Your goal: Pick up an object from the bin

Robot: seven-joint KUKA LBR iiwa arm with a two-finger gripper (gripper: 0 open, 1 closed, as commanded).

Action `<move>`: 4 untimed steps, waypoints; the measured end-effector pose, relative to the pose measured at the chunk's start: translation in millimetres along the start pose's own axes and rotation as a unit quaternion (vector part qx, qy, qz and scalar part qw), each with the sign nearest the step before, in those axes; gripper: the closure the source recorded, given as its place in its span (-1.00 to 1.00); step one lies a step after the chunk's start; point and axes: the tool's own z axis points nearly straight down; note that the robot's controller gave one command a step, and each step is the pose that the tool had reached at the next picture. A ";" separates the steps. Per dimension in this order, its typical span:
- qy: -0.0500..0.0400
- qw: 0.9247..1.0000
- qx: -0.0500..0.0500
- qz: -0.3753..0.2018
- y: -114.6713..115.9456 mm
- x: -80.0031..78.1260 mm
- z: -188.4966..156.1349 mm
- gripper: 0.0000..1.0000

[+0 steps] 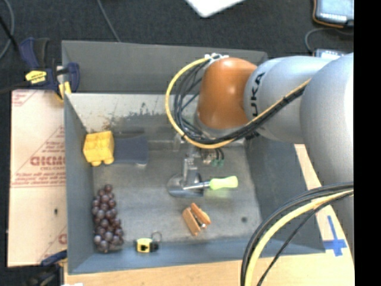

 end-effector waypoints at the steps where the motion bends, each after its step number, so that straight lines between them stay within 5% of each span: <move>1: 0.003 1.000 0.000 0.006 -6.5 25.2 25.3 -1.00; 2: -0.001 0.998 0.000 0.061 -53.3 40.8 26.9 1.00; 3: -0.001 0.998 0.000 0.061 -53.3 40.8 26.9 1.00; 4: -0.003 0.998 0.000 0.063 -62.4 40.8 -68.1 1.00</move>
Offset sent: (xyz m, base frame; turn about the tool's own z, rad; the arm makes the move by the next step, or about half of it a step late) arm -0.0387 -0.0539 -0.0284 0.1203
